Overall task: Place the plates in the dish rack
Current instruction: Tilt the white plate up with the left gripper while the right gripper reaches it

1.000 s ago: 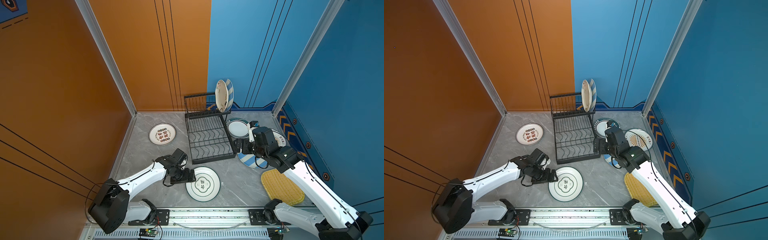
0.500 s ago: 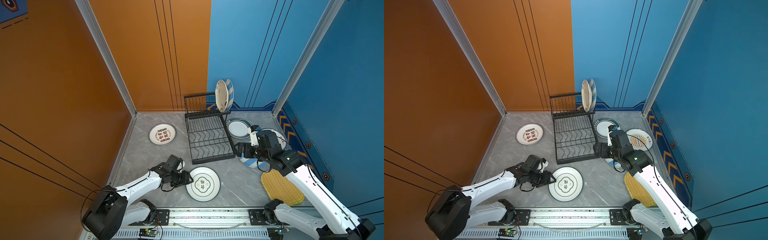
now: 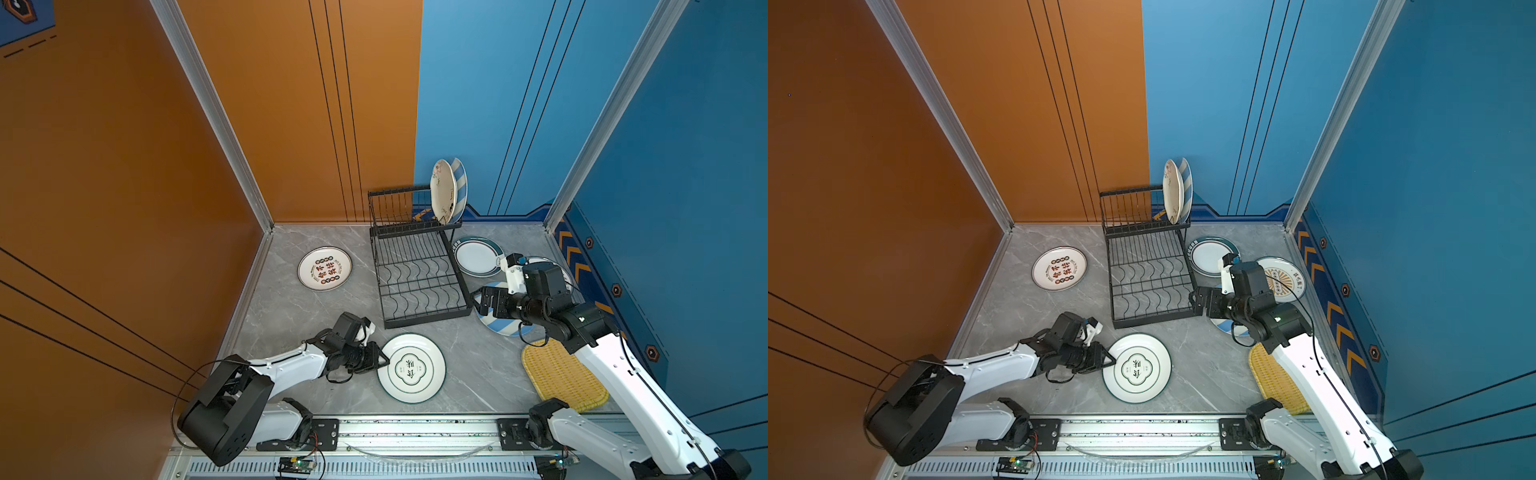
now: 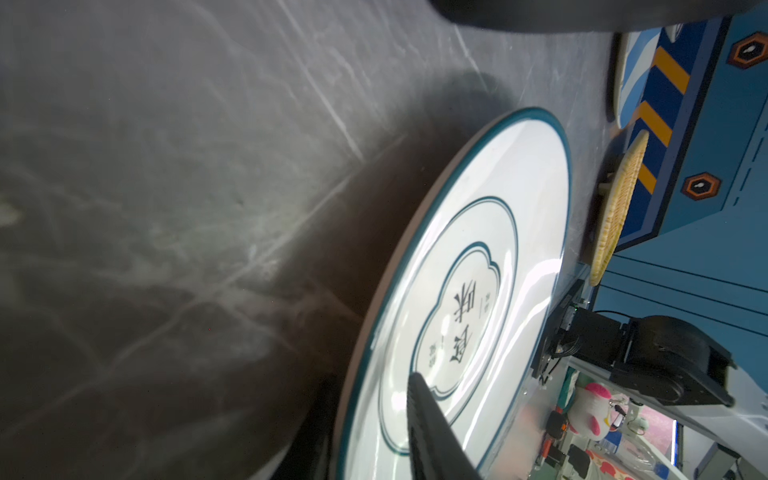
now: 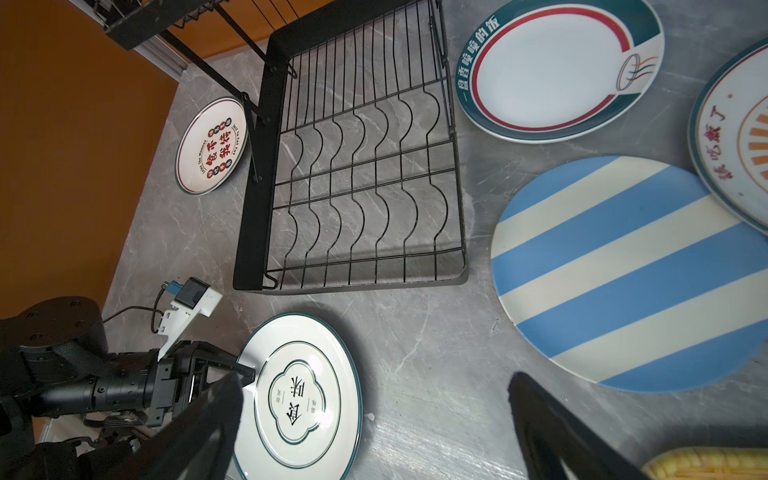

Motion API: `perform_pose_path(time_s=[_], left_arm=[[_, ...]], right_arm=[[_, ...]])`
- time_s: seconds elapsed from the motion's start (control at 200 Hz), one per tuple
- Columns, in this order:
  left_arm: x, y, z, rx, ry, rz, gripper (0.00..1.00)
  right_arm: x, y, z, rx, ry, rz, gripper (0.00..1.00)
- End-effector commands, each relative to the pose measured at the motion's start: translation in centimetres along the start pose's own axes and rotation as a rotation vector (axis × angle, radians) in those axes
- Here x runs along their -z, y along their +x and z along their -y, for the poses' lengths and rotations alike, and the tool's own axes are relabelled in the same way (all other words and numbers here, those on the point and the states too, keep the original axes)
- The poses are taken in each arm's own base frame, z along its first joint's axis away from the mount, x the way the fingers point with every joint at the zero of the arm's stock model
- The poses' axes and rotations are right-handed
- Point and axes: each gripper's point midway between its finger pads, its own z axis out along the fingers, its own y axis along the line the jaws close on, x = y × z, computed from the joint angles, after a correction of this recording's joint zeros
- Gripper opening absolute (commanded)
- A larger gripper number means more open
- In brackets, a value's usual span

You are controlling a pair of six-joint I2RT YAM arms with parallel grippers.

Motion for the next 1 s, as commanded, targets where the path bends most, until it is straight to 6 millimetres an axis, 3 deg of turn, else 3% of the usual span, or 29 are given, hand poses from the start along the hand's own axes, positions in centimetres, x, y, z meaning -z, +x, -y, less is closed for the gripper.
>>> perform_pose_path(time_s=[0.0,0.22,0.36,0.581,0.841,0.991], left_arm=[[-0.4,1.1,-0.7,-0.003,-0.003,-0.041,0.21],[-0.4,1.3,0.0,-0.017,0.019,-0.058,0.0],[-0.1,1.1,1.6,-0.045,0.064,-0.061,0.0],[1.4,0.0,6.2,-0.112,0.199,-0.062,0.0],[4.2,-2.1,11.7,-0.183,0.33,-0.015,0.0],[5.9,-3.7,13.2,-0.21,0.34,0.032,0.0]], right_arm=[[-0.2,0.8,0.1,0.002,-0.019,-0.036,1.0],[-0.7,1.0,0.3,-0.011,-0.028,-0.044,1.0],[-1.0,1.1,0.4,-0.022,-0.036,-0.052,1.0],[-1.7,1.9,0.1,-0.045,-0.068,-0.09,1.0],[-2.5,3.0,-1.5,-0.075,-0.178,-0.171,1.0],[-3.0,3.8,-2.8,-0.104,-0.266,-0.239,0.99]])
